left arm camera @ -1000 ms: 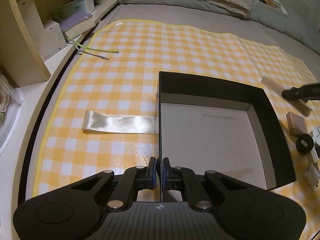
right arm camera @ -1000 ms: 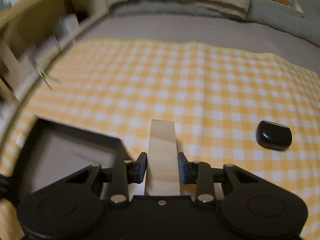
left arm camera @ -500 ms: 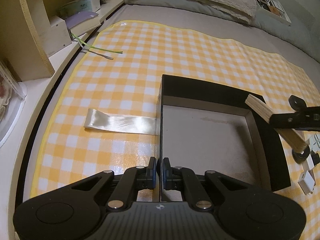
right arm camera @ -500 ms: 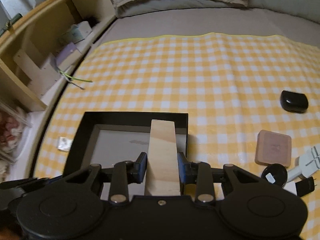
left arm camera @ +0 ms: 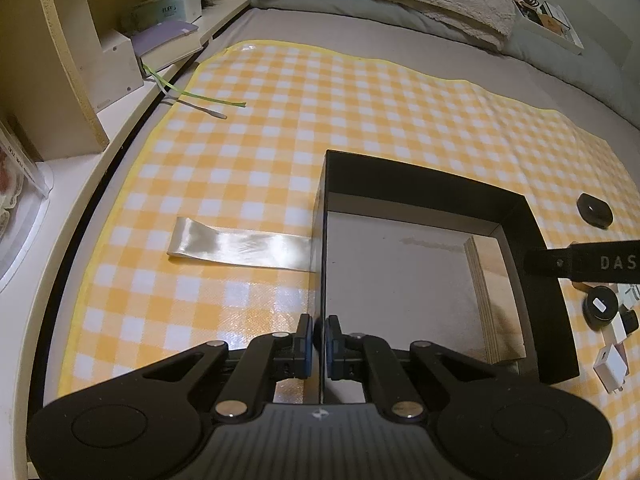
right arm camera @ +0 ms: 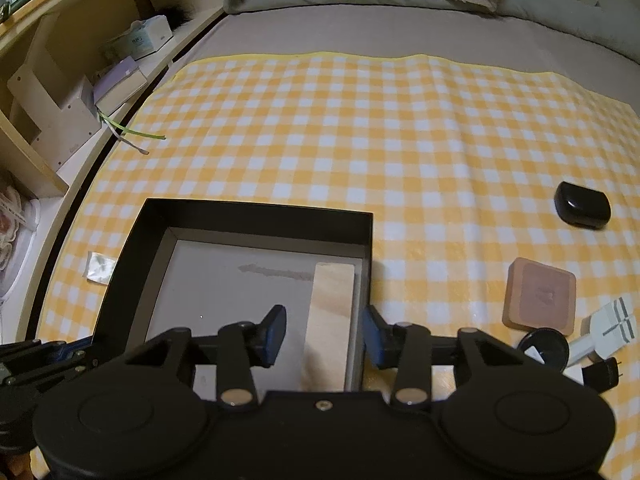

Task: Organize rigid objects
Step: 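Lower the wooden block into the black box and open the right gripper, then grasp the black round jar with the right gripper and lift it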

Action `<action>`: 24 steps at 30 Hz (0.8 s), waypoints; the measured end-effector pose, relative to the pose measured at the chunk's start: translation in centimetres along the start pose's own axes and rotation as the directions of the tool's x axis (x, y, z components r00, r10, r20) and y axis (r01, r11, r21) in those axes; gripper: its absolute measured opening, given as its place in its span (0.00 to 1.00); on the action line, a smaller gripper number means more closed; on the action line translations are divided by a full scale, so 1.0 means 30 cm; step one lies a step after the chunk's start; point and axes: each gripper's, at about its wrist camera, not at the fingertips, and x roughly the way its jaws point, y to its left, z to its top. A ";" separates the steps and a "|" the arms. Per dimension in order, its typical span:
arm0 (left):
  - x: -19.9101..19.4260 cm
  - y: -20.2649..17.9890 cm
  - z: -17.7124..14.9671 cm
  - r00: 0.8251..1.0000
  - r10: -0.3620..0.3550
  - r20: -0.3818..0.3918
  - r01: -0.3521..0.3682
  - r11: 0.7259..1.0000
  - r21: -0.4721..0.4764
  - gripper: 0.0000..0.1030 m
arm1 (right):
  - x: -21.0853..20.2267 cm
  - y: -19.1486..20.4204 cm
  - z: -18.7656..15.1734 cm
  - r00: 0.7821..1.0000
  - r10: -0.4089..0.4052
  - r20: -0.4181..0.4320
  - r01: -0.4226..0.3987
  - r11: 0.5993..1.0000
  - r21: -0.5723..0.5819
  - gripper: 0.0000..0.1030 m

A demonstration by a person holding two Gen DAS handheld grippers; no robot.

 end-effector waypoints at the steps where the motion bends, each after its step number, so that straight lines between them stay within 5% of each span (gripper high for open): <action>1: 0.000 0.000 0.000 1.000 0.000 0.000 0.000 1.000 0.000 0.07 | -0.005 -0.002 0.000 1.000 0.001 -0.001 -0.001 1.000 0.001 0.42; 8: 0.004 -0.001 -0.003 1.000 0.009 0.002 -0.009 1.000 -0.007 0.07 | -0.063 -0.011 -0.003 0.999 0.022 0.036 -0.021 0.999 -0.026 0.52; 15: 0.005 -0.013 -0.003 1.000 0.029 0.010 -0.029 1.000 0.001 0.06 | -0.208 -0.071 -0.001 0.973 0.096 0.209 -0.081 0.994 -0.077 0.80; 18: 0.003 -0.016 -0.006 0.999 0.038 0.016 -0.038 0.999 0.001 0.06 | -0.247 -0.126 -0.003 0.961 0.065 0.270 -0.046 0.996 -0.077 0.93; 24: -0.007 -0.025 -0.006 0.998 0.054 0.037 -0.054 0.999 -0.001 0.04 | -0.273 -0.273 -0.002 0.950 -0.037 0.311 0.047 0.999 -0.023 0.94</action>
